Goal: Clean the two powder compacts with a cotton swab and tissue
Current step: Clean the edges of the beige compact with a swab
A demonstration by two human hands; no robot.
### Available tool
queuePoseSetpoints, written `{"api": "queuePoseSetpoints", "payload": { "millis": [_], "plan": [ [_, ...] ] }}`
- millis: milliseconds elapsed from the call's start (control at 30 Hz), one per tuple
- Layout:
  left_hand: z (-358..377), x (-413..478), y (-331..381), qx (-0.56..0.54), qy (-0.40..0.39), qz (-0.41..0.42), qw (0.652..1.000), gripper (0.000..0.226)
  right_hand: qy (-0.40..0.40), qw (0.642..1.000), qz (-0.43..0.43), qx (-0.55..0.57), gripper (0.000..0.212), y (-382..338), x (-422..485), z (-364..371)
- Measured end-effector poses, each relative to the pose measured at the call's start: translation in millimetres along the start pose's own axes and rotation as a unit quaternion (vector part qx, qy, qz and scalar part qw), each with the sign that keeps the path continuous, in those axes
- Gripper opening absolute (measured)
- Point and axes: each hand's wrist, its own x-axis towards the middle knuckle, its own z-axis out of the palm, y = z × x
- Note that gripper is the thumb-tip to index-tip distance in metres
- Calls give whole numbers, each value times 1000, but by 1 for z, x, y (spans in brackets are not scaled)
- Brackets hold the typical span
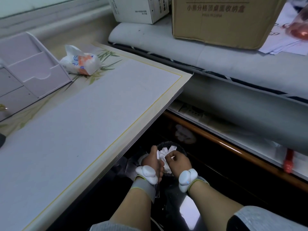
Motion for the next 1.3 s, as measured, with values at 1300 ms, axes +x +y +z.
{"api": "queuePoseSetpoints", "payload": {
  "millis": [1300],
  "plan": [
    [-154,-284,129,-60,214,509,831,30,56,949,-307,53,16,-267,-131,6]
  ]
}}
